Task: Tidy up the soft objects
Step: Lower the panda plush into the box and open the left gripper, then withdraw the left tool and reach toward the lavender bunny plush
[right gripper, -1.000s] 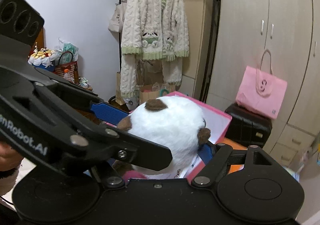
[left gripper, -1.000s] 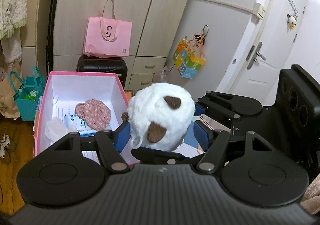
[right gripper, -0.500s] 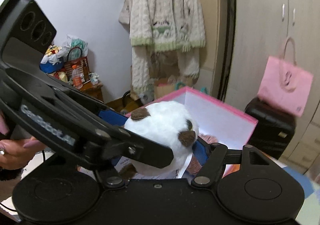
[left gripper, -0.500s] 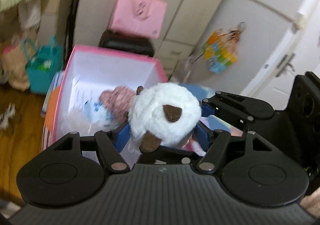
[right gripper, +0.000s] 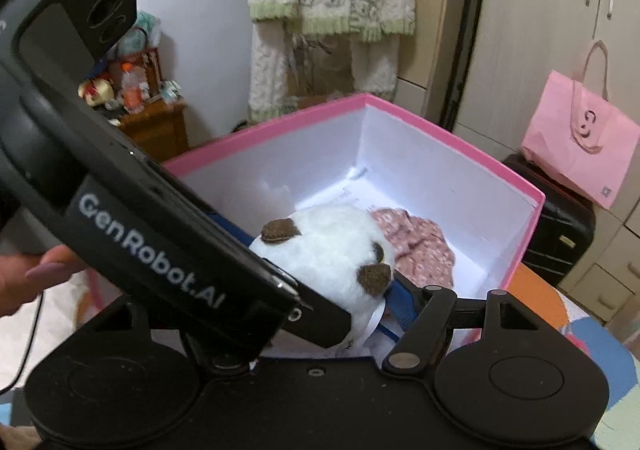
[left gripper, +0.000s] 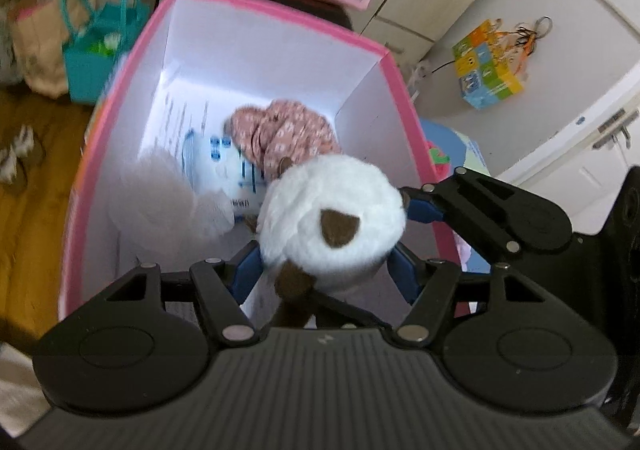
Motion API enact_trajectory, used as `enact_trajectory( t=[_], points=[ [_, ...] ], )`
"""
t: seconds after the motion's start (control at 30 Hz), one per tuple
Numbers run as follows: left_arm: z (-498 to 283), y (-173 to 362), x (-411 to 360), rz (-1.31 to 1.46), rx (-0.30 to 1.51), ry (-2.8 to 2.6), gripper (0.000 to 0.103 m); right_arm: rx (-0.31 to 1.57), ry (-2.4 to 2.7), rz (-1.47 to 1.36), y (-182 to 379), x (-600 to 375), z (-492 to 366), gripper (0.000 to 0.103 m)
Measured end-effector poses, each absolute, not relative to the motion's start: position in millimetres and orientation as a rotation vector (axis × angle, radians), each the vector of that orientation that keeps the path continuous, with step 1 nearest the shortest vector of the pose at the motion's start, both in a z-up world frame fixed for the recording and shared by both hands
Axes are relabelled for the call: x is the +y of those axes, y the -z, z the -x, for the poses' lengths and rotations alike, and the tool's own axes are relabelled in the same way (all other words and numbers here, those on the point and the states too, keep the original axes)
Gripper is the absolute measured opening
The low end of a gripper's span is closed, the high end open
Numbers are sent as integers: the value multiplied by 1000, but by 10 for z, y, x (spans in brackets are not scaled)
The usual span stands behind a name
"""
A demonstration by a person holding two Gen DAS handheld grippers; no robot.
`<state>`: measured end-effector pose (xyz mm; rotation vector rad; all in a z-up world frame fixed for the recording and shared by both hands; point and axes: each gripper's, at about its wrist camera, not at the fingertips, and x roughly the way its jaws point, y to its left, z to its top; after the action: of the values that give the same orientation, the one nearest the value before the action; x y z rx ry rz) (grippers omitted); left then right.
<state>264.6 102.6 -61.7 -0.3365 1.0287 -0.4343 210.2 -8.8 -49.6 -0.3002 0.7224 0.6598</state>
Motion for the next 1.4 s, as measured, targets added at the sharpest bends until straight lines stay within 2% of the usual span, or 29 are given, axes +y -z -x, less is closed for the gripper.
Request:
enact_trajectory(
  t=[0.17,0.3,0.83,1.07,1.4],
  points=[
    [-2603,630,989,313,1000,403,67,721,-624,347,515,-103,-2107,77],
    [-2470,534,969,252,936,377,67,706,-601,366,449,-126,-2032,84],
    [-1595,-62,974,51,715,416,69,642,-612,348,105,-403,-1551,85],
    [-1297,-254,840,-10,681,436,69,615,-630,325,-88,-658,-1253,85],
    [-937,-385,412,-107,727,615,69,597,-574,298,-162,-1265,-738,85]
  ],
)
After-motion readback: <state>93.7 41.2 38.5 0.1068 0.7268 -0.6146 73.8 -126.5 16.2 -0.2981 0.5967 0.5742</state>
